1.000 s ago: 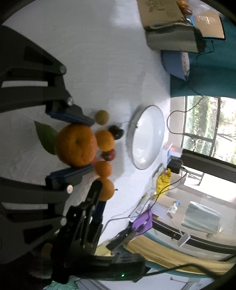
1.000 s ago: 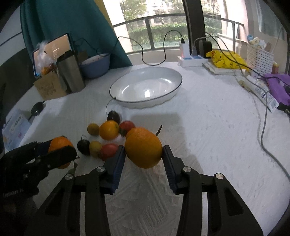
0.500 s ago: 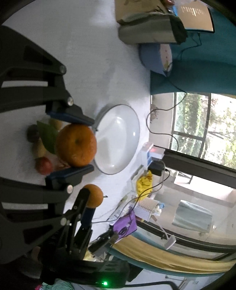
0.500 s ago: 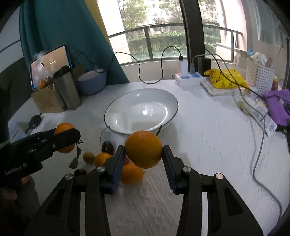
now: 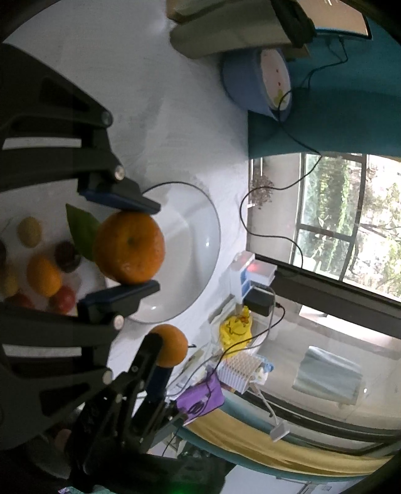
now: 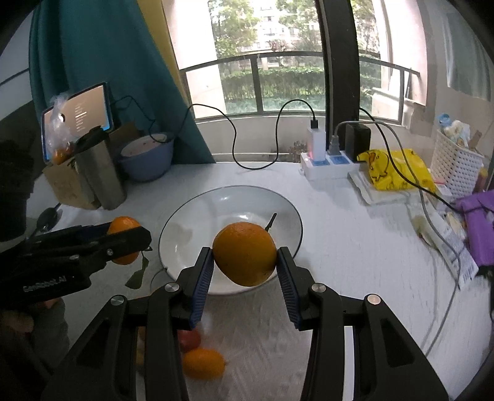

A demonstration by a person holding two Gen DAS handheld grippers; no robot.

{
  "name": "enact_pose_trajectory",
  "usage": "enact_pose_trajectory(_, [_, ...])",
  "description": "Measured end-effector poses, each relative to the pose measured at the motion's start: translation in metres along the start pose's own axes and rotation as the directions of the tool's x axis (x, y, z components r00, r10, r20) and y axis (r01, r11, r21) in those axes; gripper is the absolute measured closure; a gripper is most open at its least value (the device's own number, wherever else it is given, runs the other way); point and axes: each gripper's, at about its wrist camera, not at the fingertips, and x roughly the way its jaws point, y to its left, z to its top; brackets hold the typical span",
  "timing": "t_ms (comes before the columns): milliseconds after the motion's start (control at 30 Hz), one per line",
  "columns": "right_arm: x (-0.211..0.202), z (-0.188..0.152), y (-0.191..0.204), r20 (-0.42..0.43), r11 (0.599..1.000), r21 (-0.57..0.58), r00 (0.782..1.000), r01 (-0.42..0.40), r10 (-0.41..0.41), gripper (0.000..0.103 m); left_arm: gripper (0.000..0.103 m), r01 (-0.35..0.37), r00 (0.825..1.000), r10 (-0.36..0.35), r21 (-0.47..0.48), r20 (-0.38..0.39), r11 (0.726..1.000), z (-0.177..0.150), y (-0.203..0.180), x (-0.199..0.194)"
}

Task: Organize fruits
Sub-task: 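Carry the mandarin and orange over the white bowl with both grippers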

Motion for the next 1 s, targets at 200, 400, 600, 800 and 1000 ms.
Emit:
enact_pose_trajectory(200, [0.021,0.016,-0.006,-0.009,1.0,-0.004,1.0,-0.01,0.01,0.058,0.058,0.004,1.0,-0.004,-0.014,-0.005,1.0,0.014,0.007,0.024])
enact_pose_trajectory(400, [0.047,0.028,-0.008,-0.03,0.999,-0.019,0.999,-0.027,0.027,0.058,0.058,0.002,1.0,-0.002,-0.021,-0.008,1.0,0.027,0.013,0.047])
enact_pose_trajectory(600, [0.068,0.04,-0.011,-0.039,0.999,-0.013,0.998,-0.042,0.041,0.058,0.058,-0.001,1.0,0.0,-0.025,-0.026,1.0,0.037,0.02,0.069])
enact_pose_trajectory(800, [0.096,0.048,-0.018,-0.07,0.999,-0.019,0.996,-0.048,0.047,0.058,0.058,0.005,0.998,-0.006,-0.024,-0.058,1.0,0.049,0.026,0.091])
enact_pose_trajectory(1000, [0.113,0.053,-0.023,-0.085,0.998,-0.035,0.995,-0.047,0.043,0.058,0.058,0.015,0.995,-0.019,-0.048,-0.103,0.999,0.051,0.035,0.11])
